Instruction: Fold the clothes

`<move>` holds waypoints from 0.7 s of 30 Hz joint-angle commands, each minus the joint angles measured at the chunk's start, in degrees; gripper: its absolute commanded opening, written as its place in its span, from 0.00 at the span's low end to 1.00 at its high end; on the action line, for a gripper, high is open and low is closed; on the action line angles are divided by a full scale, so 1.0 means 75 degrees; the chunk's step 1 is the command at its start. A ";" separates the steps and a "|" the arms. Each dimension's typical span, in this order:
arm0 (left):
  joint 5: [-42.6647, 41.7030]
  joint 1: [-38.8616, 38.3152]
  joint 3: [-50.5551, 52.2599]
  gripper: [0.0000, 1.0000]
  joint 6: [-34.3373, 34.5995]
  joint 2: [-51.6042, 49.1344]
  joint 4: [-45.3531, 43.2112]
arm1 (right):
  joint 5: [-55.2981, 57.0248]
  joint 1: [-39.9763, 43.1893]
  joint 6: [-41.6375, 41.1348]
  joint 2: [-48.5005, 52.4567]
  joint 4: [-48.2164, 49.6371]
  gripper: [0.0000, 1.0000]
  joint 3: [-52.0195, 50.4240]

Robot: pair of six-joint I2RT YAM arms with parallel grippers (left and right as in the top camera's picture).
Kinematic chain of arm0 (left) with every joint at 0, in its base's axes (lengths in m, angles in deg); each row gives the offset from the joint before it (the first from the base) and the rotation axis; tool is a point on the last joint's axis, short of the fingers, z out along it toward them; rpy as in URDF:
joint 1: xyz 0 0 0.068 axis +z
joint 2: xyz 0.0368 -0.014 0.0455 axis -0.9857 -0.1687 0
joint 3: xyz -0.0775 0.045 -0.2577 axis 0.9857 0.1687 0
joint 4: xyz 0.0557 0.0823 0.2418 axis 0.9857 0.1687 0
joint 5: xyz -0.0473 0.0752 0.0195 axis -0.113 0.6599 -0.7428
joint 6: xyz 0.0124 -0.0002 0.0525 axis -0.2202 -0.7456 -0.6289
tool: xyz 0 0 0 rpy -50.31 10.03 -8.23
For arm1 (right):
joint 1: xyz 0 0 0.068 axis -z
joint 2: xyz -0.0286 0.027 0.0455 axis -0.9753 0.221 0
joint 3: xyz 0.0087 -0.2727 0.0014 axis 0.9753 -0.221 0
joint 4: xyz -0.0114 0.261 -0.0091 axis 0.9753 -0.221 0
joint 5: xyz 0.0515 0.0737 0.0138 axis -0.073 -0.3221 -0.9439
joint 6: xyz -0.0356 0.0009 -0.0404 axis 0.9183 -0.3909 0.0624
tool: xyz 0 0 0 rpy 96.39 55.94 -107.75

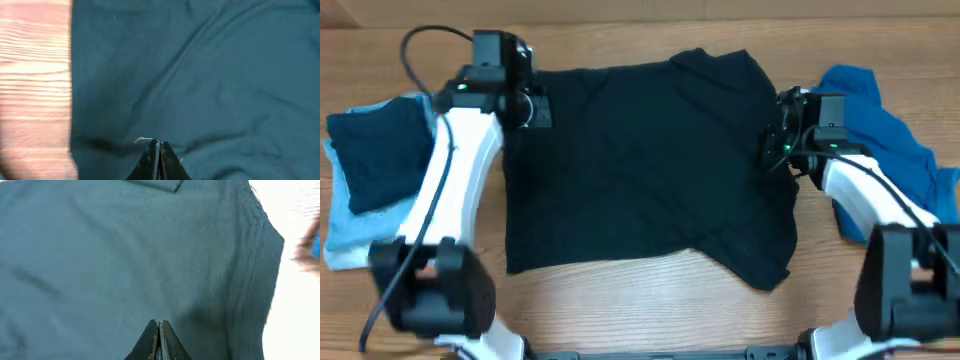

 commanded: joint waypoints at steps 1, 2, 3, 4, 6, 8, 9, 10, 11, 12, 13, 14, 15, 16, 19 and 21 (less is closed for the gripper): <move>-0.0058 -0.0029 0.0006 0.04 -0.0178 -0.1314 -0.0207 | 0.0353 -0.0009 0.0417 0.0697 0.0224 0.04 0.0367; -0.0058 -0.0032 0.0006 0.04 -0.0175 -0.1684 -0.0376 | 0.0437 -0.0009 0.0542 0.0825 0.0262 0.04 0.0379; -0.0076 -0.0032 0.0006 0.04 -0.0175 -0.1880 -0.0495 | 0.0580 -0.0009 0.0592 0.0918 0.0321 0.04 0.0379; -0.0172 -0.0032 0.0006 0.04 -0.0175 -0.2136 -0.0670 | 0.0752 -0.0006 0.0670 0.1037 0.0411 0.04 0.0379; -0.0230 -0.0032 0.0006 0.04 -0.0169 -0.2524 -0.0927 | 0.0799 -0.0009 0.0731 0.1335 0.0691 0.04 0.0379; -0.0227 -0.0032 0.0006 0.04 -0.0140 -0.3002 -0.1180 | 0.0796 -0.0009 0.0731 0.1810 0.0991 0.04 0.0379; -0.0216 -0.0032 0.0006 0.04 -0.0143 -0.3150 -0.1352 | 0.0799 -0.0006 0.0731 0.2165 0.1265 0.04 0.0379; -0.0175 -0.0032 0.0006 0.04 -0.0143 -0.3249 -0.1556 | 0.0801 -0.0006 0.0731 0.2384 0.1486 0.04 0.0379; -0.0125 -0.0032 0.0006 0.04 -0.0143 -0.3314 -0.1778 | 0.0801 -0.0006 0.0729 0.2605 0.1775 0.04 0.0379; -0.0015 -0.0032 0.0006 0.04 -0.0137 -0.3383 -0.2037 | 0.0833 -0.0006 0.0720 0.2833 0.2168 0.04 0.0382; 0.0108 -0.0032 0.0006 0.04 -0.0140 -0.3480 -0.2372 | 0.0968 -0.0006 0.0699 0.3005 0.2567 0.04 0.0382; 0.0224 -0.0032 0.0006 0.05 -0.0134 -0.3561 -0.2687 | 0.1221 -0.0006 0.0664 0.3162 0.3057 0.04 0.0385; 0.0455 -0.0029 0.0006 0.05 -0.0111 -0.3722 -0.3147 | 0.1556 -0.0006 0.0641 0.3273 0.3599 0.08 0.0385; 0.0565 -0.0029 0.0006 0.06 -0.0111 -0.3815 -0.3433 | 0.1620 -0.0006 0.0644 0.3316 0.3943 0.08 0.0388; 0.0935 -0.0029 0.0006 0.05 -0.0111 -0.4095 -0.4345 | 0.1626 -0.0006 0.0644 0.3343 0.4468 0.09 0.0388; 0.1134 -0.0026 0.0006 0.04 -0.0117 -0.4106 -0.5042 | 0.1810 0.0000 0.0644 0.3343 0.4572 0.11 0.0431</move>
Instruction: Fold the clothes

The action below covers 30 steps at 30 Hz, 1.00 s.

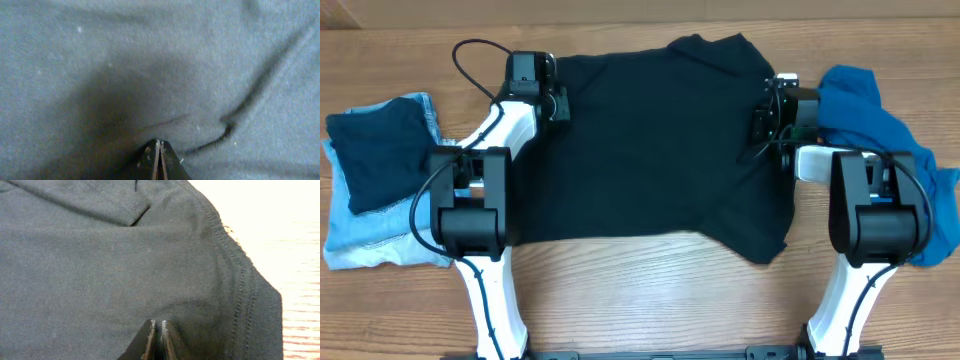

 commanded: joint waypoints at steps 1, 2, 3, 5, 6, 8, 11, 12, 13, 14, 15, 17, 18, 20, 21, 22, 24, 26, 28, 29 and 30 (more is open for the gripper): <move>0.0699 0.0003 0.0149 0.04 -0.0087 -0.0580 -0.0708 | 0.0656 0.0020 -0.0026 0.0312 0.0026 0.11 -0.0119; 0.0697 0.0006 0.0143 0.04 -0.0085 -0.0580 -0.0860 | 0.0653 0.0020 -0.0026 0.0312 0.0052 0.13 -0.0117; 0.0662 0.0006 0.0125 0.04 -0.0085 -0.0577 -0.0801 | 0.0650 0.0020 -0.0026 0.0312 0.0041 0.15 -0.0117; 0.0618 0.0000 -0.0029 0.04 -0.0093 -0.0554 -0.0224 | 0.0647 0.0020 -0.0026 0.0256 -0.0195 0.33 -0.0023; 0.0560 0.0000 -0.0315 0.10 -0.0122 -0.0376 0.0565 | 0.0527 0.0020 -0.0026 -0.0012 -0.0737 0.54 0.0219; 0.0542 0.0000 -0.0664 0.17 -0.0122 0.0038 0.1335 | 0.0388 0.0020 -0.0026 -0.0580 -0.1510 0.79 0.0562; 0.0536 -0.0003 -0.1384 0.27 -0.0111 0.1480 0.3034 | -0.0035 0.0020 -0.0023 -0.2492 -0.3343 1.00 0.1110; 0.0498 -0.0003 -0.1422 0.31 -0.0108 0.2052 0.3640 | -0.0303 0.0020 -0.0023 -0.3142 -0.4103 1.00 0.1183; 0.0493 -0.0003 -0.1422 0.36 -0.0108 0.2457 0.4159 | -0.0484 0.0020 -0.0026 -0.3783 -0.4878 1.00 0.1189; 0.0495 -0.0003 -0.1422 0.37 -0.0105 0.3051 0.5205 | -0.0589 0.0020 -0.0032 -0.4637 -0.6067 1.00 0.1189; 0.0493 -0.0003 -0.1422 0.38 -0.0079 0.3252 0.5735 | -0.0580 0.0020 -0.0181 -0.5085 -0.6781 1.00 0.1189; 0.0554 -0.0003 -0.1422 0.40 0.0085 0.3485 0.6991 | -0.0580 0.0070 -0.0880 -0.5805 -0.8198 1.00 0.1189; 0.0571 0.0000 -0.1411 0.40 0.0204 0.3491 0.7720 | -0.0574 0.0119 -0.1177 -0.6100 -0.9066 1.00 0.1186; 0.0586 0.0000 -0.1250 0.41 0.0414 0.3491 0.8498 | -0.0525 0.0236 -0.1591 -0.6237 -1.0322 1.00 0.1163; 0.0641 0.0000 -0.1107 0.42 0.0472 0.3491 0.8749 | -0.0525 0.0265 -0.1638 -0.6210 -1.0704 1.00 0.1093; 0.0761 0.0000 -0.0982 0.42 0.0615 0.3491 0.8865 | -0.0525 0.0280 -0.1690 -0.6207 -1.0931 1.00 0.0944; 0.0772 0.0000 -0.0434 0.42 0.0758 0.3491 0.9037 | -0.0600 0.0280 -0.2072 -0.6207 -1.1185 1.00 0.0449; 0.0749 0.0000 0.0291 0.42 0.0781 0.3491 0.8979 | -0.0994 0.0280 -0.2066 -0.6207 -1.1153 1.00 -0.0076; 0.0740 0.0000 0.0973 0.41 0.0871 0.3491 0.8830 | -0.1105 0.0280 -0.2069 -0.6207 -1.1019 1.00 -0.0592; 0.0740 0.0000 0.1466 0.41 0.0915 0.3491 0.8705 | -0.1105 0.0280 -0.2075 -0.6207 -1.0958 1.00 -0.0935; 0.0734 0.0000 0.1821 0.41 0.0924 0.3491 0.8588 | -0.1107 0.0280 -0.2107 -0.6207 -1.0885 0.99 -0.1230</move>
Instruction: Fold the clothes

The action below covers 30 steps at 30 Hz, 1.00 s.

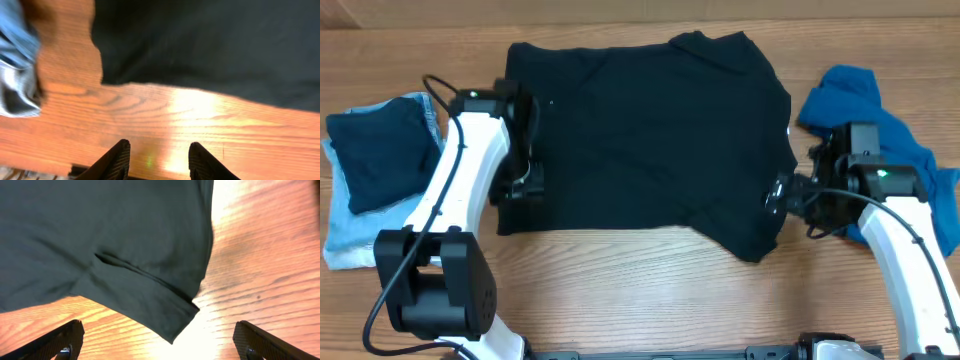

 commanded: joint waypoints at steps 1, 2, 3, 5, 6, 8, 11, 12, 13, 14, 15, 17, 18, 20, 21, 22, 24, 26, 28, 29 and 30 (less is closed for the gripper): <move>0.0064 0.0035 0.1052 0.41 0.0242 -0.0058 -0.0245 | -0.0201 0.0017 -0.0271 -0.0020 0.0233 0.95 -0.0810; 0.0061 0.0035 0.1320 0.42 0.0300 -0.0058 -0.0361 | -0.0332 0.0017 -0.0268 -0.0020 0.0350 0.93 -0.1008; 0.0058 0.0035 0.1472 0.42 0.0303 -0.0058 -0.0452 | -0.0411 0.0017 -0.0268 -0.0020 0.0455 0.89 -0.1160; 0.0067 0.0035 0.1830 0.42 0.0417 -0.0058 -0.0685 | -0.0784 0.0017 -0.0268 -0.0020 0.0868 0.78 -0.1699; 0.0073 0.0035 0.1897 0.42 0.0417 -0.0058 -0.0755 | -0.0895 0.0017 -0.0271 -0.0020 0.1014 0.76 -0.1888; 0.0079 0.0035 0.1923 0.43 0.0417 -0.0058 -0.0825 | -0.1078 0.0017 -0.0268 -0.0020 0.1297 0.72 -0.2238; 0.0093 0.0035 0.1923 0.43 0.0414 -0.0058 -0.0901 | -0.1250 0.0015 -0.0268 -0.0020 0.1390 0.71 -0.2544; 0.0093 0.0035 0.1923 0.44 0.0417 -0.0058 -0.0927 | -0.1250 0.0015 -0.0265 -0.0020 0.1460 0.71 -0.2637; 0.0090 0.0035 0.1923 0.44 0.0414 -0.0058 -0.0933 | -0.1256 0.0015 -0.0268 -0.0020 0.1620 0.70 -0.2722; 0.0090 0.0035 0.1923 0.44 0.0414 -0.0058 -0.0933 | -0.1259 0.0015 -0.0268 -0.0020 0.1676 0.65 -0.2725; 0.0093 0.0035 0.1923 0.44 0.0414 -0.0058 -0.0930 | -0.1279 0.0015 -0.0268 -0.0020 0.1737 0.59 -0.2725; 0.0090 0.0035 0.1923 0.44 0.0414 -0.0058 -0.0927 | -0.1279 0.0015 -0.0268 -0.0020 0.1909 0.57 -0.2725; 0.0093 0.0035 0.1923 0.45 0.0414 -0.0058 -0.0927 | -0.1279 0.0015 -0.0268 -0.0020 0.1979 0.57 -0.2725; 0.0090 0.0035 0.1923 0.45 0.0411 -0.0058 -0.0927 | -0.1279 0.0015 -0.0268 -0.0020 0.2060 0.57 -0.2728; 0.0090 0.0035 0.1923 0.45 0.0411 -0.0058 -0.0927 | -0.1276 0.0015 -0.0268 -0.0020 0.2081 0.57 -0.2731; 0.0090 0.0035 0.1923 0.45 0.0411 -0.0058 -0.0930 | -0.1276 0.0015 -0.0271 -0.0020 0.2151 0.57 -0.2783; 0.0090 0.0035 0.1923 0.45 0.0411 -0.0058 -0.0930 | -0.1274 0.0015 -0.0437 -0.0020 0.2381 0.56 -0.2987; 0.0090 0.0035 0.1923 0.45 0.0411 -0.0058 -0.0927 | -0.1279 0.0015 -0.0638 -0.0020 0.2702 0.50 -0.3252; 0.0090 0.0035 0.1923 0.45 0.0411 -0.0058 -0.0927 | -0.1338 0.0015 -0.0638 -0.0020 0.2777 0.31 -0.3255; 0.0090 0.0035 0.1923 0.45 0.0411 -0.0058 -0.0927 | -0.1367 0.0015 -0.0638 -0.0020 0.2812 0.09 -0.3255; 0.0090 0.0035 0.1923 0.45 0.0411 -0.0058 -0.0927 | -0.1370 0.0015 -0.0635 -0.0020 0.2836 0.04 -0.3255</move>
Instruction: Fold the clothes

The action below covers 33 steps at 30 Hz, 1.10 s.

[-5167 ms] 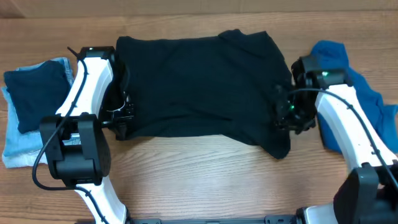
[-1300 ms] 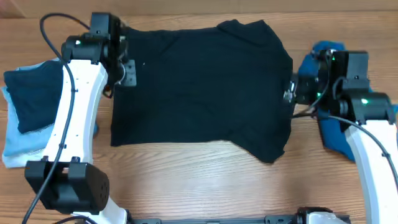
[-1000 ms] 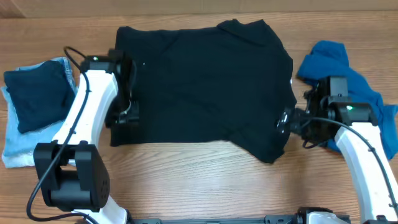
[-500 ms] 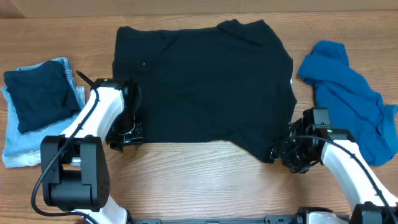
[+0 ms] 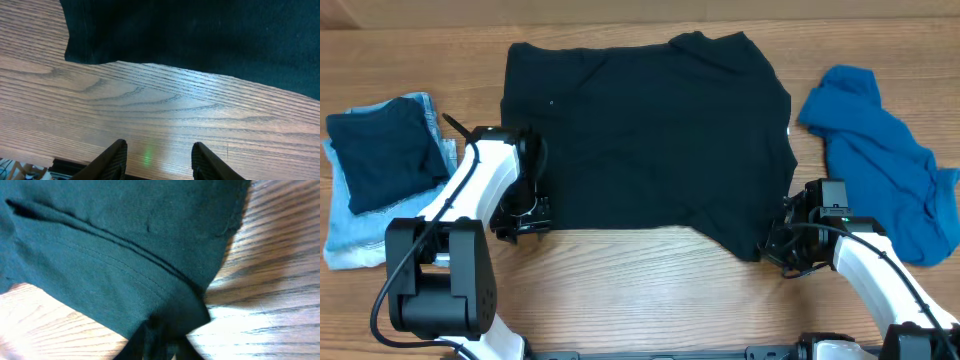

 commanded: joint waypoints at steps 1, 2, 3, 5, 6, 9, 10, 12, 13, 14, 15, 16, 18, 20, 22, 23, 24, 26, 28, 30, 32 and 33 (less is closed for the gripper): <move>0.0093 0.0035 0.0026 0.45 0.0079 -0.0044 -0.0023 | -0.0187 0.0012 -0.0032 -0.0032 0.0105 0.04 -0.0023; 0.0096 0.0035 0.0026 0.45 0.0076 -0.0044 -0.0015 | -0.0224 0.0012 -0.0012 -0.0032 0.0137 0.04 0.0000; 0.0099 0.0035 0.0026 0.45 0.0076 -0.0044 0.0006 | -0.0221 0.0012 0.0032 -0.0032 0.0134 0.04 0.0052; 0.0166 0.0035 0.0026 0.44 0.0082 -0.0044 0.0009 | -0.0224 0.0012 0.0184 -0.0032 0.0125 0.04 0.0280; 0.0256 0.0035 0.0023 0.44 0.0125 -0.0044 -0.0020 | -0.0221 0.0012 0.0291 -0.0032 0.0128 0.04 0.0396; 0.0332 0.0035 0.0023 0.46 0.0341 -0.0041 -0.0131 | -0.0216 0.0012 0.0635 -0.0032 0.0172 0.04 0.0644; 0.0475 0.0035 0.0023 0.47 0.0551 -0.0041 -0.0143 | -0.0216 0.0012 0.0635 -0.0032 0.0219 0.04 0.0644; 0.0988 0.0035 0.0023 0.49 0.1070 -0.0041 -0.0175 | -0.0189 0.0015 0.0638 -0.0032 0.0268 0.04 0.0644; 0.1023 0.0038 0.0023 0.50 0.1107 -0.0041 -0.0283 | -0.0122 0.0015 0.0635 -0.0029 0.0283 0.04 0.0644; 0.1026 0.0038 0.0023 0.50 0.1119 -0.0041 -0.0373 | -0.0041 0.0015 0.0635 -0.0029 0.0280 0.04 0.0644; 0.1084 0.0038 0.0023 0.52 0.1174 -0.0041 -0.0434 | 0.0012 0.0015 0.0635 -0.0029 0.0274 0.04 0.0644; 0.1244 0.0047 0.0023 0.55 0.1309 -0.0041 -0.0510 | 0.0012 0.0015 0.0635 -0.0029 0.0268 0.04 0.0644; 0.1311 0.0108 0.0023 0.59 0.1483 -0.0041 -0.0723 | 0.0012 0.0015 0.0635 -0.0029 0.0262 0.04 0.0644; 0.1233 0.0356 0.0029 0.59 0.1483 -0.0041 -0.1029 | 0.0012 0.0015 0.0635 -0.0029 0.0262 0.04 0.0641; 0.1055 0.0621 0.0038 0.57 0.1443 -0.0041 -0.1236 | 0.0012 0.0015 0.0635 -0.0029 0.0262 0.04 0.0641; 0.0956 0.0743 0.0085 0.56 0.1413 -0.0041 -0.1343 | 0.0012 0.0015 0.0635 -0.0029 0.0265 0.04 0.0641; 0.0842 0.0857 0.0195 0.54 0.1323 -0.0041 -0.1475 | 0.0012 0.0015 0.0635 -0.0029 0.0265 0.04 0.0641; 0.0694 0.0985 0.0484 0.53 0.1221 -0.0041 -0.1722 | 0.0012 0.0015 0.0635 -0.0029 0.0265 0.04 0.0641; 0.0379 0.1064 0.0848 0.53 0.1037 -0.0041 -0.2124 | 0.0012 0.0015 0.0632 -0.0029 0.0262 0.04 0.0641; 0.0254 0.1090 0.1102 0.53 0.1011 -0.0041 -0.2323 | 0.0012 0.0012 0.0632 -0.0029 0.0251 0.04 0.0641; 0.0259 0.1090 0.1268 0.53 0.1008 -0.0041 -0.2442 | 0.0012 0.0015 0.0632 -0.0029 0.0204 0.04 0.0641; 0.0259 0.1090 0.1373 0.53 0.1008 -0.0041 -0.2585 | 0.0012 0.0015 0.0632 -0.0029 0.0198 0.04 0.0641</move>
